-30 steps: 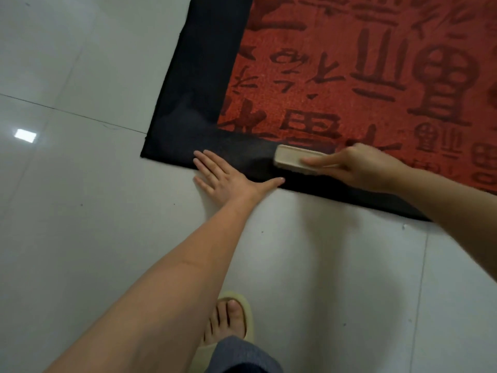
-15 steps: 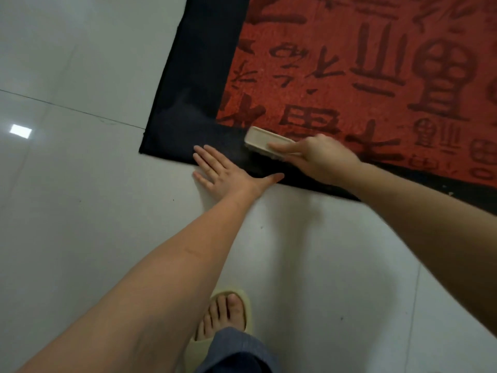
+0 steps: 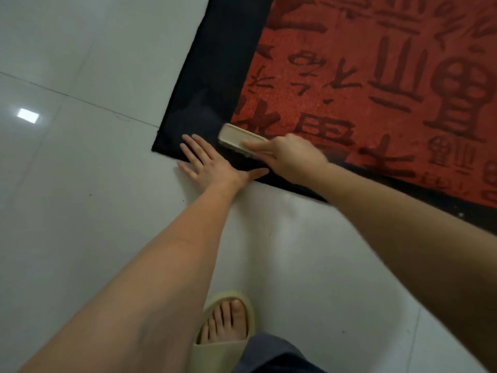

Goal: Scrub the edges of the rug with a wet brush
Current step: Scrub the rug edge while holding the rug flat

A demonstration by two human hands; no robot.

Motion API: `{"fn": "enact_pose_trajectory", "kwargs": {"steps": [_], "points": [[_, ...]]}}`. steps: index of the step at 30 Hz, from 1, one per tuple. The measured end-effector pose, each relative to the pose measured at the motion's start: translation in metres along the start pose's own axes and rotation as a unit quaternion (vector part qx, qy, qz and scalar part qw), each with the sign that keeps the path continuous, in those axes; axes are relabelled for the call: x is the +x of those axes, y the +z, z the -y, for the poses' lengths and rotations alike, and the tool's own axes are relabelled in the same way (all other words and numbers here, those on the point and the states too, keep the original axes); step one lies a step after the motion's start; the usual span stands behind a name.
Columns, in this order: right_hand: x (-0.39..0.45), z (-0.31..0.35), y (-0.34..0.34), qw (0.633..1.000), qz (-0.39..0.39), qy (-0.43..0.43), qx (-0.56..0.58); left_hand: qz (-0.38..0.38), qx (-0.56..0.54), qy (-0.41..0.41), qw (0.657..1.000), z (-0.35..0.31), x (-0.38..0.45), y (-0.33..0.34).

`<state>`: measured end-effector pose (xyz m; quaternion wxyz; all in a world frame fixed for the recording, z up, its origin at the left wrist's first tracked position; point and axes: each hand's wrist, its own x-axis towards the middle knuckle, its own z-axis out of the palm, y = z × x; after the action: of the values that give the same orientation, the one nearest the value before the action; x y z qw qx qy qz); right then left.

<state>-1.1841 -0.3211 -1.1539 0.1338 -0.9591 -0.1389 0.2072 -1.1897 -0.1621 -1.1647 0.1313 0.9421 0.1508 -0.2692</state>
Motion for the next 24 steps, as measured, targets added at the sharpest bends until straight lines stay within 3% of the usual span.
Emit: {"fn": "enact_pose_trajectory", "kwargs": {"steps": [3,6,8,12,18,24], "points": [[0.000,-0.002,-0.002,1.000,-0.005,-0.030,0.002,0.005,-0.011,0.003,1.000,0.001,0.001,0.006],[-0.049,-0.037,-0.015,1.000,0.010,-0.005,0.003,-0.006,0.009,0.029,1.000,0.003,0.007,-0.005],[-0.042,-0.024,-0.009,1.000,-0.003,0.022,0.018,-0.021,0.026,0.026,0.999,0.009,0.018,-0.011],[0.028,0.038,0.013,0.999,0.000,-0.011,0.047,0.013,0.002,-0.024,1.000,0.016,0.027,-0.013],[-0.016,-0.001,-0.007,1.000,0.027,0.012,0.008,0.066,-0.002,-0.021,0.998,0.016,0.029,-0.018],[0.073,0.059,-0.005,0.993,-0.070,0.053,0.083,0.055,-0.007,-0.023,0.998,0.015,0.032,-0.015]]}}
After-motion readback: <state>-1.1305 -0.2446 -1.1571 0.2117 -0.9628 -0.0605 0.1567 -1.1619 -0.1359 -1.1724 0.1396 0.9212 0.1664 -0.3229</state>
